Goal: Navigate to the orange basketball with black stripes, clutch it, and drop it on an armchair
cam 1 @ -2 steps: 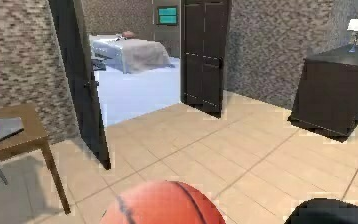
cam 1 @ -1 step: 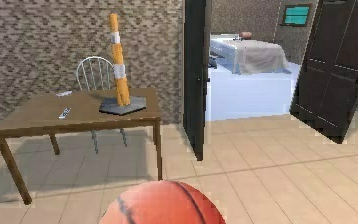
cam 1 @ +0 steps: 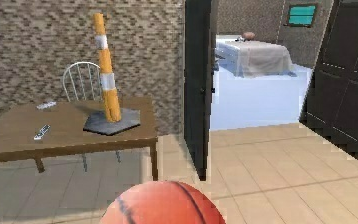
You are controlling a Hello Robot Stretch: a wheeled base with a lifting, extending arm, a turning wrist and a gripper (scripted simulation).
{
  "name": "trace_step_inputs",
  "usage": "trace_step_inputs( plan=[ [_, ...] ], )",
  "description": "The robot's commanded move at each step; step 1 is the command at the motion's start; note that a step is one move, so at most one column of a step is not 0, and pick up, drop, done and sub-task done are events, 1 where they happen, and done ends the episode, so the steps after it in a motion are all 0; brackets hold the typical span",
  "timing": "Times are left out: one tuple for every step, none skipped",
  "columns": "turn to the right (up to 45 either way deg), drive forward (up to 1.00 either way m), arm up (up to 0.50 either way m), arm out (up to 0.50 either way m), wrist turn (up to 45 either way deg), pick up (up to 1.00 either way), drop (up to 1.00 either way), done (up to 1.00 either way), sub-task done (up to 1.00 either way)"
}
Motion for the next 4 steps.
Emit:
trace_step_inputs(
  plan=[
    [27.0, 0.0, 0.0, 0.0, 0.0, 0.0, 0.0, 0.0, 0.0],
    [0.0, 0.2, 0.0, 0.0, 0.0, 0.0, 0.0, 0.0, 0.0],
    [45.0, 0.0, 0.0, 0.0, 0.0, 0.0, 0.0, 0.0, 0.0],
    [6.0, 0.0, 0.0, 0.0, 0.0, 0.0, 0.0, 0.0, 0.0]
  ],
)
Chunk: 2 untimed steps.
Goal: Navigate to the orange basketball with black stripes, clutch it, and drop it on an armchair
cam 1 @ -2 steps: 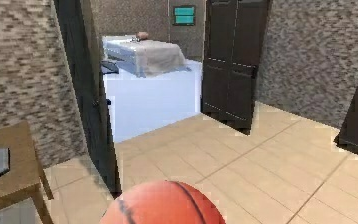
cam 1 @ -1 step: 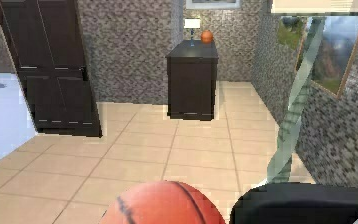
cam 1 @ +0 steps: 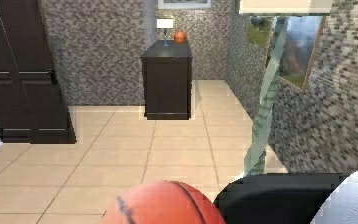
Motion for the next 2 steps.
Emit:
trace_step_inputs(
  plan=[
    [0.0, 1.0, 0.0, 0.0, 0.0, 0.0, 0.0, 0.0, 0.0],
    [-3.0, 0.0, 0.0, 0.0, 0.0, 0.0, 0.0, 0.0, 0.0]
  ],
)
